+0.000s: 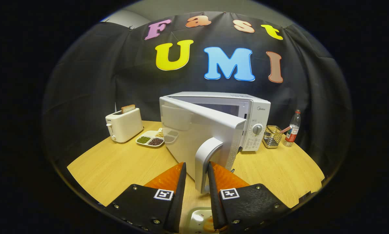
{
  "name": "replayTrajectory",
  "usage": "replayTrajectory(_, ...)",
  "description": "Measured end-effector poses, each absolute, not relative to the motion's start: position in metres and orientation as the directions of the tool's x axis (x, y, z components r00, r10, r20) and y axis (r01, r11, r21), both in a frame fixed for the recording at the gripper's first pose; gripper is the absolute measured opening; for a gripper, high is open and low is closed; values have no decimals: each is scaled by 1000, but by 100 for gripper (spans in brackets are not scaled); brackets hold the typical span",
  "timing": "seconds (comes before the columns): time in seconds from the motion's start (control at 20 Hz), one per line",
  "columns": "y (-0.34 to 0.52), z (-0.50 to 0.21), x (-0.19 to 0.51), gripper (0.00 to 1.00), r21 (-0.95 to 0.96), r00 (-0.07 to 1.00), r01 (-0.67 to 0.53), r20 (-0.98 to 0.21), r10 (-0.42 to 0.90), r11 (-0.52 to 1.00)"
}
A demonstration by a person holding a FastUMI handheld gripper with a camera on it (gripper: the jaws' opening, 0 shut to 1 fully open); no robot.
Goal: Open the microwave, put the food inside, and close the microwave door.
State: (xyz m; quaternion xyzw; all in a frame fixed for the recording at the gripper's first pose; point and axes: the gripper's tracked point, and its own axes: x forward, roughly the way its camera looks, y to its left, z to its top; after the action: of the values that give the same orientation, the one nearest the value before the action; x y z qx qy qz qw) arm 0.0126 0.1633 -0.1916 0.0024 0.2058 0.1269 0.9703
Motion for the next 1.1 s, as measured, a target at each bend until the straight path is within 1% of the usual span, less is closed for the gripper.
replayTrajectory(0.65, 237, -187, -34, 38, 37, 858, -334, -402, 319, 942)
replayTrajectory(0.85, 270, -188, -44, 39, 40, 828, -409, -405, 388, 912)
replayTrajectory(1.1, 311, -185, -63, 39, 25, 756, -555, -403, 517, 831)
